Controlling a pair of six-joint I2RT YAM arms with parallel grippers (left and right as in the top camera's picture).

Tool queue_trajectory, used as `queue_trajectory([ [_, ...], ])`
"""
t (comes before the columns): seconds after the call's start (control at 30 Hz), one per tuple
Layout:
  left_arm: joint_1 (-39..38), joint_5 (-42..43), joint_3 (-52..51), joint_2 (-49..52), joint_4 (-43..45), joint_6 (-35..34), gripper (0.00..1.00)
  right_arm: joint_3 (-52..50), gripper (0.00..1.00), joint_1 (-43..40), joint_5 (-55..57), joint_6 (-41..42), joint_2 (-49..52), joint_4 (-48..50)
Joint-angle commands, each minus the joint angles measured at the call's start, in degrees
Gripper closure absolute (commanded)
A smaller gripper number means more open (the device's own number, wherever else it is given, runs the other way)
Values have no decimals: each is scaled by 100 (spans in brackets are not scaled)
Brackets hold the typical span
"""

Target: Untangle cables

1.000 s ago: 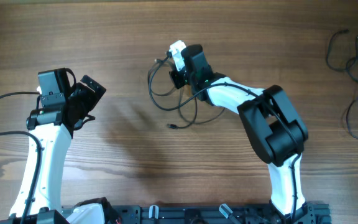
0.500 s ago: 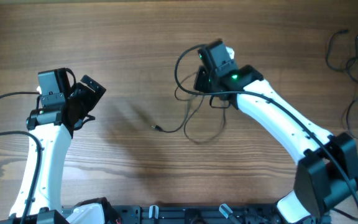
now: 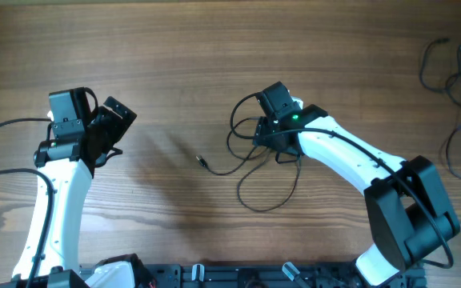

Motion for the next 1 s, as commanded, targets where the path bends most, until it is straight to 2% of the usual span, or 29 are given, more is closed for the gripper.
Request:
queue_trajectory([
  [0.0,26,-96,-4,-46,-2,72,0,-68,1,42,-7,199,286,39],
  [0.23,26,-96,-4,-46,-2,72,0,-68,2,39,-15,181,522,396],
  [0.27,26,-94,-4,-46,-2,72,0,-68,7,42,17,9,525,533],
  [0.33,26,-96,-4,-46,-2,72,0,-68,29,42,92,-597,592,914],
  [0.43,26,-96,-4,-46,-2,72,0,-68,33,35,87,-929,754,1003],
  [0.47,26,-94,-4,-46,-2,72,0,-68,38,35,219,-1185,754,997],
  [0.53,26,-96,-4,-46,-2,72,0,-68,37,35,699,-1384,826,887],
  [0.63,26,-94,-4,-46,-2,72,0,-70,36,35,734,-2197,1198,1187],
  [0.7,26,-96,-4,-46,-2,72,0,-70,39,35,719,-2485,1532,1482],
  [0.73,26,-94,-7,-46,-2,72,0,-70,45,35,590,-2691,1696,1617],
  [0.77,26,-96,-7,-46,-2,72,0,-68,67,35,461,-2887,1766,1703],
  [0.8,26,-94,-7,-46,-2,72,0,-66,96,35,472,-2935,1766,1803],
  [0.97,26,-94,-4,-46,-2,72,0,612,96,-326,542,-4026,1255,1729],
])
